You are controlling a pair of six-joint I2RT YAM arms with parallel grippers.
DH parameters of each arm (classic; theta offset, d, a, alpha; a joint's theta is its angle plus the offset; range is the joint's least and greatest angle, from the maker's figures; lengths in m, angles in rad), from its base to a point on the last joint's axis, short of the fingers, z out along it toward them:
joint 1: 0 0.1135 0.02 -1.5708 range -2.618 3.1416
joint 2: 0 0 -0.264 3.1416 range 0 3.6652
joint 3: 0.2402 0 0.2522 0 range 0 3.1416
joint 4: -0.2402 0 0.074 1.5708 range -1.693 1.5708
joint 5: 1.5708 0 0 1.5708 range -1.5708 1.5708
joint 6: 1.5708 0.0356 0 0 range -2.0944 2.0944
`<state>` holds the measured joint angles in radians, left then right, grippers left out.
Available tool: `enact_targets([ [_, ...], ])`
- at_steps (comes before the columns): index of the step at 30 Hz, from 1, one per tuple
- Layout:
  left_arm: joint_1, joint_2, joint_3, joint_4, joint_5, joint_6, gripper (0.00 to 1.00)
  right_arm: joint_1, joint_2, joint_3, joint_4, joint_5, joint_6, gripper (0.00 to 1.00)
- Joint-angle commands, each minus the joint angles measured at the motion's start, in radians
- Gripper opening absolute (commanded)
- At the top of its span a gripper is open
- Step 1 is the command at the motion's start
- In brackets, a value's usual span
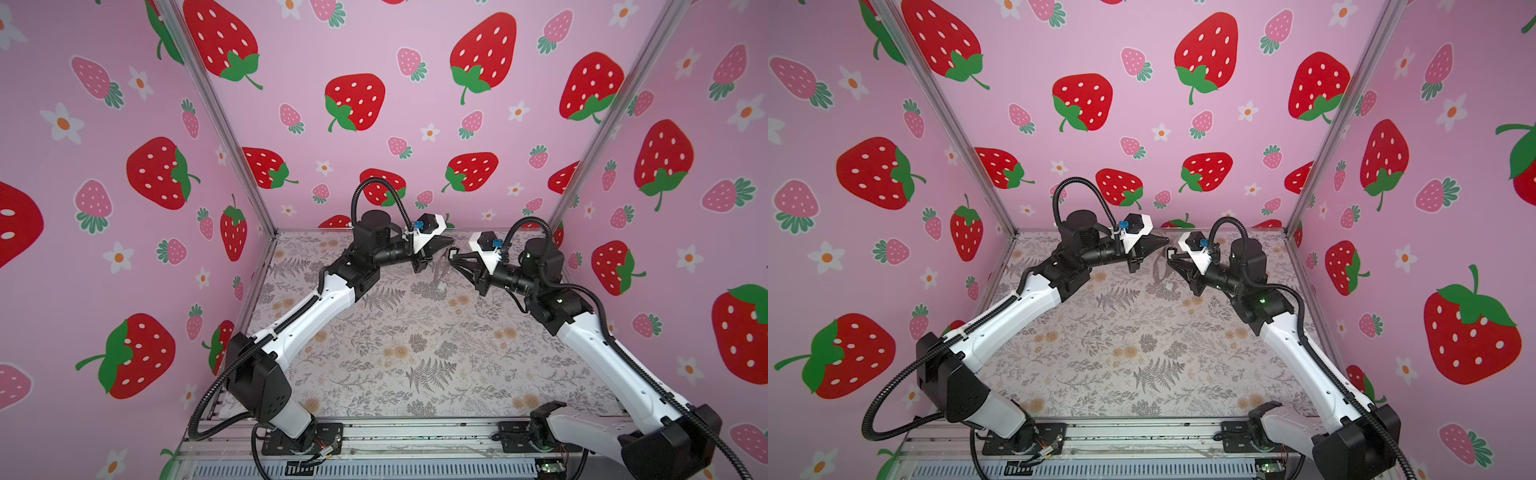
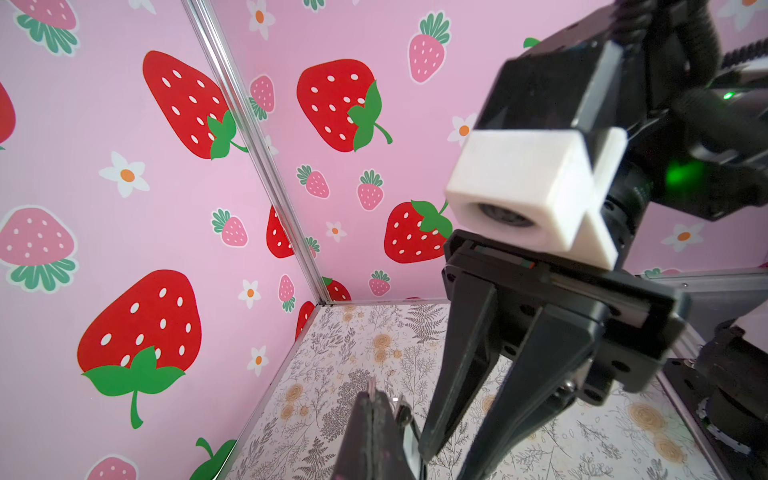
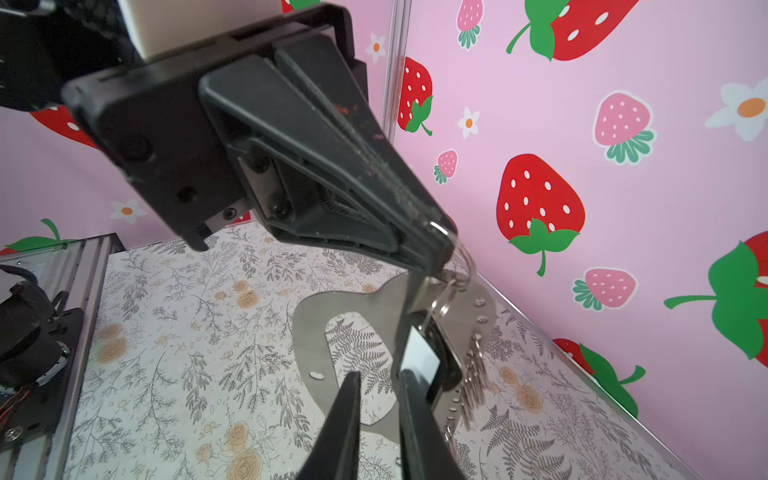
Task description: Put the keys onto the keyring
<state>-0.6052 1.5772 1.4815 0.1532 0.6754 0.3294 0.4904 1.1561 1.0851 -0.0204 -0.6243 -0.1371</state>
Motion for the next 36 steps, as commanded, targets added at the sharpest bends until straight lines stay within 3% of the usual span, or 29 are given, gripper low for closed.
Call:
enact_targets([
  [1, 0.006, -0.026, 0.000, 0.079, 0.033, -0.044, 0.00, -0.001, -0.022, 0.005, 0.034, 0.015, -0.022, 0.19],
  [11, 0.005, -0.018, -0.006, 0.126, 0.060, -0.081, 0.00, -0.003, -0.010, 0.014, 0.062, -0.003, -0.021, 0.22],
  [20, 0.005, -0.006, -0.024, 0.188, 0.075, -0.118, 0.00, -0.010, -0.001, 0.034, 0.067, 0.061, 0.004, 0.38],
  [24, 0.005, 0.005, -0.023, 0.210, 0.074, -0.136, 0.00, -0.010, 0.000, 0.037, 0.067, 0.102, 0.001, 0.39],
  [30, 0.001, 0.016, -0.013, 0.213, 0.067, -0.144, 0.00, -0.010, 0.001, 0.036, 0.075, 0.126, -0.014, 0.31],
  [36, -0.011, 0.027, -0.005, 0.214, 0.048, -0.157, 0.00, -0.010, -0.022, 0.016, 0.143, 0.165, -0.007, 0.39],
])
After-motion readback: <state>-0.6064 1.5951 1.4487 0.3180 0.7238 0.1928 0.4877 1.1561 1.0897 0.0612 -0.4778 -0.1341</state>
